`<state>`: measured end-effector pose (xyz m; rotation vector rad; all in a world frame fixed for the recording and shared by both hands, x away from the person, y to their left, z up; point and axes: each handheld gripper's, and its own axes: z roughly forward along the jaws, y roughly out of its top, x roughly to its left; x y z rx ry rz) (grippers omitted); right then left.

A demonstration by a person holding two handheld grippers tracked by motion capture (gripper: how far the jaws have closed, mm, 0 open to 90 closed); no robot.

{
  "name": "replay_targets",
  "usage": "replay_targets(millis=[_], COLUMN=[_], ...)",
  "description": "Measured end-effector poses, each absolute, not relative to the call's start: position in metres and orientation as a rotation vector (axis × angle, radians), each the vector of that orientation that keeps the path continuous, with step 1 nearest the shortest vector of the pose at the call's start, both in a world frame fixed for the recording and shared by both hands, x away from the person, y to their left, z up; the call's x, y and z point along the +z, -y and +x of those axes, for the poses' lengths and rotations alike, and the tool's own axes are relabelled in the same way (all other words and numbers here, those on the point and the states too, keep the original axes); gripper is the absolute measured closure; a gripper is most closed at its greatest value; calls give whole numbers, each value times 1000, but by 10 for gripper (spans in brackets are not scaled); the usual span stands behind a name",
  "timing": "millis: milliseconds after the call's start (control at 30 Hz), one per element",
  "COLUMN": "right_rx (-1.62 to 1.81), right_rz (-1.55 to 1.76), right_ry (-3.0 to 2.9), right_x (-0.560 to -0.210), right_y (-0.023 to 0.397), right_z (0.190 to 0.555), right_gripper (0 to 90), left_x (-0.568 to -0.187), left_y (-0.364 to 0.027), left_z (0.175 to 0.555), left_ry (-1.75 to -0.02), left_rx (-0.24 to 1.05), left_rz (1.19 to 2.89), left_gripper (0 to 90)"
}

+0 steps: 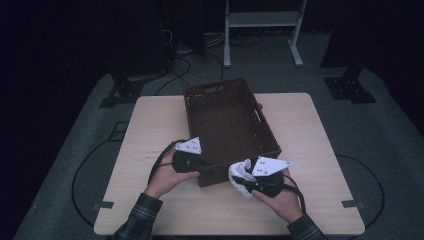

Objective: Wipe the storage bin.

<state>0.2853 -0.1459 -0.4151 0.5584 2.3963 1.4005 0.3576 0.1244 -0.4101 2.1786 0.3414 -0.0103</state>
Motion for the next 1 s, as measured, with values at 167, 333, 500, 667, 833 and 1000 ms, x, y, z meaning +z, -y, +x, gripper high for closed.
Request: replay_targets(millis=[167,333,500,667,833,1000], right_rx=[1423,1400,1365,1332,1320,1238], right_rz=[525,530,532,561,573,587], right_ry=[-2376,-2413,-2468,-2514,-2552,-2598], right_x=[-408,-416,-428,-445,-455,-469], right_y=[142,134,127,122,119,113], right_z=[283,290,296,303,308,309], right_gripper=[715,719,720,723,724,723], left_x=[-410,-410,-411,-410,-410,-410], left_y=[-124,-124,-124,-124,-124,-124], left_z=[357,358,358,357,357,357], left_ry=[-342,-341,-345,-345,-342,-344], left_rx=[-10,-11,-14,-17,-15,-16], left_rz=[2180,2182,2174,2180,2178,2180], left_gripper=[725,725,726,726,726,726])
